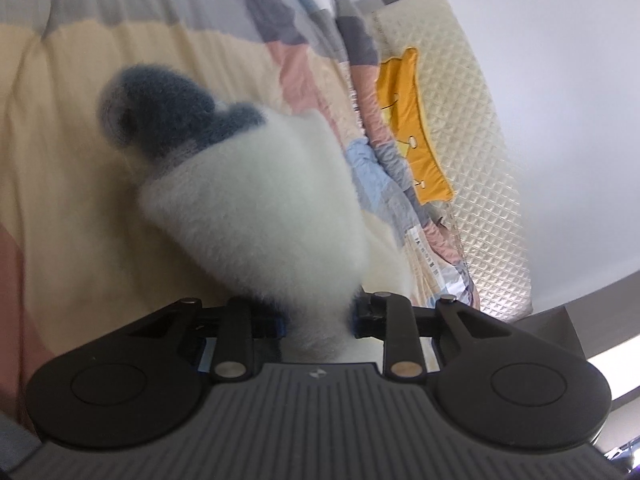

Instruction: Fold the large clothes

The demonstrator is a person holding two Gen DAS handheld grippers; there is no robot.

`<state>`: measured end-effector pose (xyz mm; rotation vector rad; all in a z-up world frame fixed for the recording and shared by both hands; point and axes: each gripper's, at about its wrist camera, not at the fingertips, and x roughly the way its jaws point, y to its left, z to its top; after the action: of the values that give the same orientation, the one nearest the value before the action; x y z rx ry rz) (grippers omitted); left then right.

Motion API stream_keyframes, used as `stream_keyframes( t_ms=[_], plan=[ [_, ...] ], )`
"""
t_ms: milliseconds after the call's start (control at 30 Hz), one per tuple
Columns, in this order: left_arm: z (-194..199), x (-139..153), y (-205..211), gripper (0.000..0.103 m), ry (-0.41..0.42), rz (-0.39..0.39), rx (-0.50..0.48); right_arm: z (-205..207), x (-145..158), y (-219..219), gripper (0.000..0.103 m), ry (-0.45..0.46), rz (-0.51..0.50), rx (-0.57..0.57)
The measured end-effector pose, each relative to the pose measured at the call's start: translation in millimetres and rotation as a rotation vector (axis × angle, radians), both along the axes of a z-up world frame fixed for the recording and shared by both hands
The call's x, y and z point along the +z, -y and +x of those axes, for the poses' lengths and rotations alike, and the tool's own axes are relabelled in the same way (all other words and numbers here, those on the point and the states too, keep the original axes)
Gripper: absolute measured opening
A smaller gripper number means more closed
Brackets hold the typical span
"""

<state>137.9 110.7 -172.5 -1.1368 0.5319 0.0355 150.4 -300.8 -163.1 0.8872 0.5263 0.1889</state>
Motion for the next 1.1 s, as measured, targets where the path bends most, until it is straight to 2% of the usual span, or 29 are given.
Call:
stream_keyframes(
  t_ms=[400,567,667,833,967,1100],
  plan=[
    [-50,63,1,0.031,0.001,0.066,-0.089,-49,56,12,0.027,0.06,-0.037,0.065],
    [-76,72,10,0.031,0.0,0.095,-0.114,-76,74,17,0.027,0.114,-0.079,0.067],
    [-85,63,15,0.031,-0.014,0.092,-0.115,-83,70,22,0.027,0.099,-0.079,0.073],
    [-81,53,15,0.032,-0.024,0.09,-0.12,-70,42,26,0.026,0.013,-0.029,0.078],
    [-71,57,11,0.033,-0.02,0.073,-0.12,-64,48,21,0.026,0.032,-0.03,0.084],
    [-47,66,6,0.04,0.002,0.058,-0.119,-43,58,20,0.025,0.041,-0.016,0.09]
  ],
)
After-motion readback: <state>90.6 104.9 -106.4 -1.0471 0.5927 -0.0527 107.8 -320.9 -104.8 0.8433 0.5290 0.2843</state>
